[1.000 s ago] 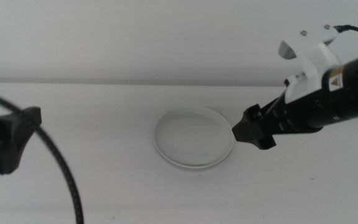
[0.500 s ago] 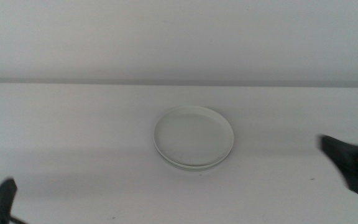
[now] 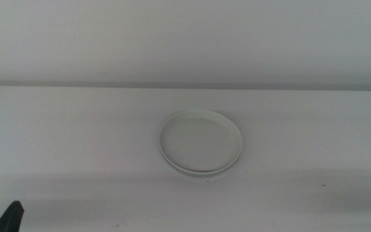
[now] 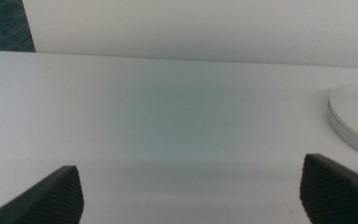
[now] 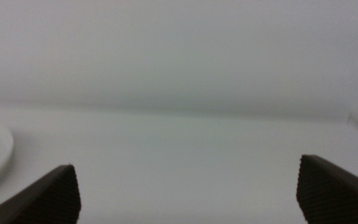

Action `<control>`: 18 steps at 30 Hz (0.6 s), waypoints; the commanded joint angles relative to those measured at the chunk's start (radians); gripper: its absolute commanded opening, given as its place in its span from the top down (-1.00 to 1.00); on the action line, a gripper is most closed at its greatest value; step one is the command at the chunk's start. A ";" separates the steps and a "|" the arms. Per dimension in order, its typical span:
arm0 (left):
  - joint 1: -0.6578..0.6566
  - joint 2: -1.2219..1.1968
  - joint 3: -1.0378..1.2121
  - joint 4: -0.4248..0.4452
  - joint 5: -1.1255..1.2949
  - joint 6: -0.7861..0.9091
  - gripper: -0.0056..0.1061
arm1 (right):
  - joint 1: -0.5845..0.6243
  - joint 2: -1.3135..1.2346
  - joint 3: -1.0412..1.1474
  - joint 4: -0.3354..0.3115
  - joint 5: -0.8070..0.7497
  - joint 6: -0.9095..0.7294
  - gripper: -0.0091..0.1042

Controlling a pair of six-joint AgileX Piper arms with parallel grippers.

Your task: Stack the three bowls on top of each other.

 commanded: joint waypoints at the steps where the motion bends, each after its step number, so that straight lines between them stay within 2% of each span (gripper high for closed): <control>1: 0.001 -0.041 0.040 -0.006 -0.031 -0.010 -0.78 | -0.008 -0.086 0.046 0.017 -0.011 -0.006 -0.81; 6: 0.001 -0.041 0.040 -0.010 -0.037 -0.010 -0.78 | -0.008 -0.068 0.044 0.026 -0.068 -0.006 -0.81; 18: 0.001 -0.041 0.040 0.020 -0.039 -0.010 -0.78 | -0.008 -0.078 0.044 0.026 -0.070 -0.006 -0.81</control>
